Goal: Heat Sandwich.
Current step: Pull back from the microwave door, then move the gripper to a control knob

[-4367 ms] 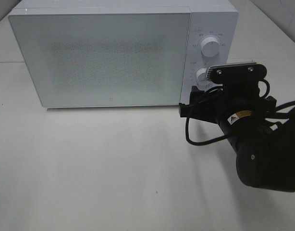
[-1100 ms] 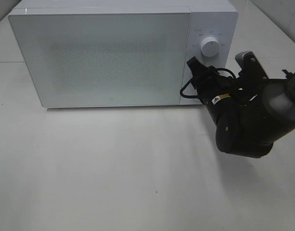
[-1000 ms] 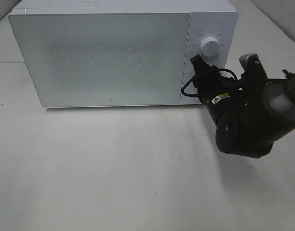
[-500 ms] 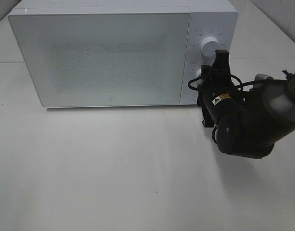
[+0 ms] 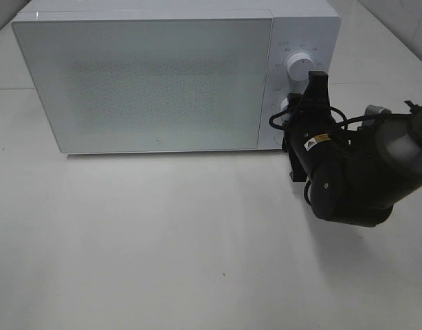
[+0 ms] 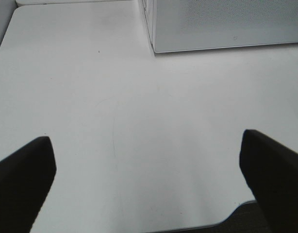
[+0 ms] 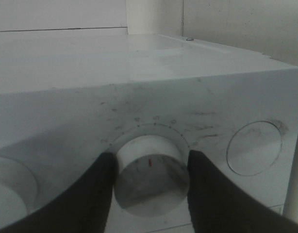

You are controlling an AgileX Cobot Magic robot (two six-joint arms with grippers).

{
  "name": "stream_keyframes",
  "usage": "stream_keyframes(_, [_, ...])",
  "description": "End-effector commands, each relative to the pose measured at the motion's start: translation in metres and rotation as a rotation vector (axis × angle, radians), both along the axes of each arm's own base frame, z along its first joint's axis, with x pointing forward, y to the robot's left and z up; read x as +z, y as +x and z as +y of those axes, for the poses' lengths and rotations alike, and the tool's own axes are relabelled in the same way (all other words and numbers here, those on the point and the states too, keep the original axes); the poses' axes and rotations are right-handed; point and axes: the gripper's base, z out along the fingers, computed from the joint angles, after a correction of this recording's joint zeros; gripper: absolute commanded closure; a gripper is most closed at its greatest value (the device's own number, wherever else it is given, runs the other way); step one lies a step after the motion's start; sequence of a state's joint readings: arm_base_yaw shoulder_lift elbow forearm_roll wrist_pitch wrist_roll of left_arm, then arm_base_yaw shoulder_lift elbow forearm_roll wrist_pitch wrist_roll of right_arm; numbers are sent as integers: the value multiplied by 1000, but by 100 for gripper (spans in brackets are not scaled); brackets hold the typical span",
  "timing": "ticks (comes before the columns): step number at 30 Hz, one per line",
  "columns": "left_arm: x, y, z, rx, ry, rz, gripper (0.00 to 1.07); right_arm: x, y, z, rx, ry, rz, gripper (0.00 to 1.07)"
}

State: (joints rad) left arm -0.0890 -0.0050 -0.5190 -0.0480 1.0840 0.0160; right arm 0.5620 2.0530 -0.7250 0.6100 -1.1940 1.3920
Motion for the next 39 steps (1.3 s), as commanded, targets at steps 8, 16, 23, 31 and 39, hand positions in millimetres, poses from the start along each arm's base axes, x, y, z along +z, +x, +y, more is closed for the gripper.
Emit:
stream_keyframes(8, [0, -2, 0, 1, -10, -26, 9, 16, 6, 5, 39, -38, -130, 85])
stream_keyframes(16, [0, -2, 0, 1, -10, -26, 9, 17, 7, 5, 37, -45, -143, 71])
stream_keyframes(23, [0, -2, 0, 1, -10, -26, 9, 18, 7, 4, 28, -68, -159, 36])
stream_keyframes(31, [0, -2, 0, 1, -10, -26, 9, 20, 6, 5, 40, -69, -163, 30])
stream_keyframes(39, [0, -2, 0, 1, -10, -26, 9, 24, -6, 2, 93, -92, -151, 31])
